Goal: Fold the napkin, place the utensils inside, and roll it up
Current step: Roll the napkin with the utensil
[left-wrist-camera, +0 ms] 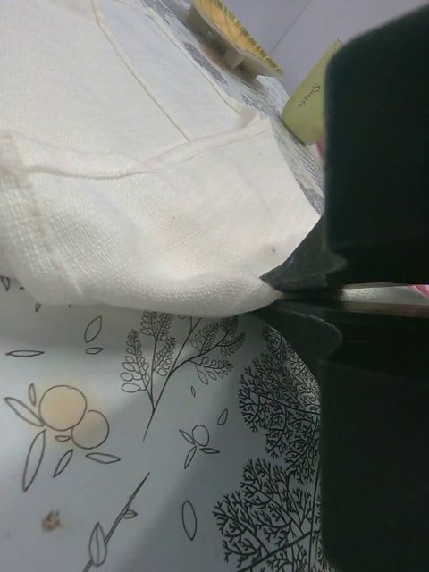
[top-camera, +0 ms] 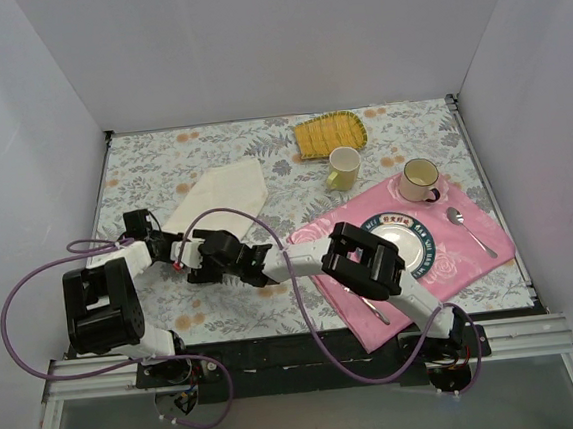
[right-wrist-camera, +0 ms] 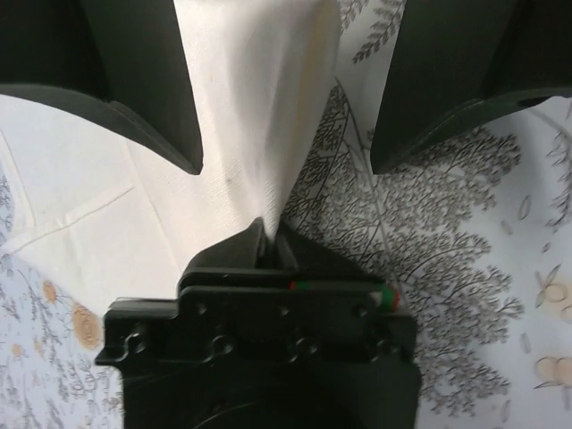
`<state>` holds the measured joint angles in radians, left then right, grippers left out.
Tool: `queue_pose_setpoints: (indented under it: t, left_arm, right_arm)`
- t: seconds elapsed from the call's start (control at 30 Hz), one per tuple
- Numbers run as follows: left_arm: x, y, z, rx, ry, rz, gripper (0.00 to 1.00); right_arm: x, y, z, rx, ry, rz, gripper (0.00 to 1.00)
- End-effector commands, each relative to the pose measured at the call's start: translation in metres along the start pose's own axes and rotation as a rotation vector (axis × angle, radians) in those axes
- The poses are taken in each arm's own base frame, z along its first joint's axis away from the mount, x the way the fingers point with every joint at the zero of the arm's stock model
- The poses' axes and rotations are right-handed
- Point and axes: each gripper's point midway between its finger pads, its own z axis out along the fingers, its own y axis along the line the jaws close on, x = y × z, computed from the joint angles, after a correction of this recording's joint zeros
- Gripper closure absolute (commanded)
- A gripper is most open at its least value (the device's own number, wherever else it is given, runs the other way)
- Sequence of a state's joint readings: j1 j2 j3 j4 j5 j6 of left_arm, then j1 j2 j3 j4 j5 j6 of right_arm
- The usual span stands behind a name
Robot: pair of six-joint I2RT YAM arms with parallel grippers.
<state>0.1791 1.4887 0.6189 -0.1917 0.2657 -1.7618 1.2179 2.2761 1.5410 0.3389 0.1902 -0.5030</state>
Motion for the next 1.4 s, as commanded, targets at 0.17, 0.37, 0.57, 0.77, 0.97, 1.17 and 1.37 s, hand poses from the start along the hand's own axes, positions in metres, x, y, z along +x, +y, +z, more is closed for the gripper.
queue_pose_setpoints:
  t: [0.17,0.37,0.57,0.77,0.97,1.17,1.37]
  left_arm:
    - [0.008,0.007,-0.01,-0.048,0.008,0.025,1.0]
    - [0.008,0.005,-0.01,-0.049,0.001,0.032,1.0]
    - [0.005,0.0,-0.013,-0.029,-0.02,0.062,1.0]
    - [-0.002,-0.013,-0.02,0.024,-0.055,0.14,0.93]
    - [-0.016,-0.041,-0.041,0.117,-0.145,0.251,0.58]
    - [-0.023,-0.045,-0.056,0.122,-0.206,0.263,0.52]
    - [-0.03,-0.037,-0.062,0.065,-0.249,0.234,0.46]
  right_arm:
    - [0.004,-0.028,0.019,0.18,0.01,0.012,0.25]
    - [0.011,-0.025,0.02,0.201,0.033,0.022,0.4]
    - [0.021,-0.019,0.023,0.199,0.064,0.061,0.57]
    - [0.024,-0.014,0.024,0.188,0.073,0.122,0.85]
    - [0.026,-0.01,0.021,0.133,0.091,0.245,0.99]
    - [0.019,-0.01,0.012,0.045,0.075,0.419,0.99]
    - [0.018,-0.021,0.003,-0.047,0.066,0.63,0.99]
